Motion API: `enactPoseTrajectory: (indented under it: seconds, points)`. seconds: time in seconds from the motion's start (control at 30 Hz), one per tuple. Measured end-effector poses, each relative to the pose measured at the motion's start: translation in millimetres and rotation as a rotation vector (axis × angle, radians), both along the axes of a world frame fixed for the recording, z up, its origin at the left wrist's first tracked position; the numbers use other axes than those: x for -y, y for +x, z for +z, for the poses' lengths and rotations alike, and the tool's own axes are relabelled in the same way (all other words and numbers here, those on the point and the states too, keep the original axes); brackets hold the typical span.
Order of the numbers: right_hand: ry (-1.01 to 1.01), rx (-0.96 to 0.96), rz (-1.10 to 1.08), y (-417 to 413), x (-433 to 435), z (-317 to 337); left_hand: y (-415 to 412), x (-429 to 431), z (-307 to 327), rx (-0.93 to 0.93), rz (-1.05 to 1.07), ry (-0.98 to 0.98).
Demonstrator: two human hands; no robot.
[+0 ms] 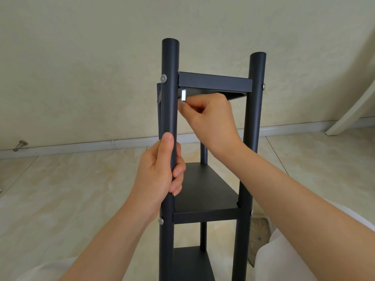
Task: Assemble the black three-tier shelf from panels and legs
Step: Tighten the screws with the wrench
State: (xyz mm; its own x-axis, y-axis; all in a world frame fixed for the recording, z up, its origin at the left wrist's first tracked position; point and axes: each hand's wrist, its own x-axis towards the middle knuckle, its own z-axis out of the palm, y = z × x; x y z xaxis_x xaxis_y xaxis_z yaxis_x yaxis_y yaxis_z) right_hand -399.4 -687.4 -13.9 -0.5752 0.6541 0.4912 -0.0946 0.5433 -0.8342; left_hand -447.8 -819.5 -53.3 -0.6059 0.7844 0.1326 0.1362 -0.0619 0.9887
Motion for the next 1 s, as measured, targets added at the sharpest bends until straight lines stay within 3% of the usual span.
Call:
enactPoseTrajectory:
  seconds: [0.5, 0.83, 1.0]
  points:
    - [0.235, -0.242, -0.133, -21.6, -2.1, -21.0, 1.8, 0.0, -0.6, 0.030, -0.015, 0.005]
    - [0.041, -0.001, -0.030, -3.2, -1.8, -12.7, 0.8, -0.8, -0.9, 0.012, 0.010, 0.005]
    - [-0.054, 0.011, -0.010, 8.4, -1.4, 0.3, 2.1, -0.4, -1.9, 0.014, 0.001, 0.014]
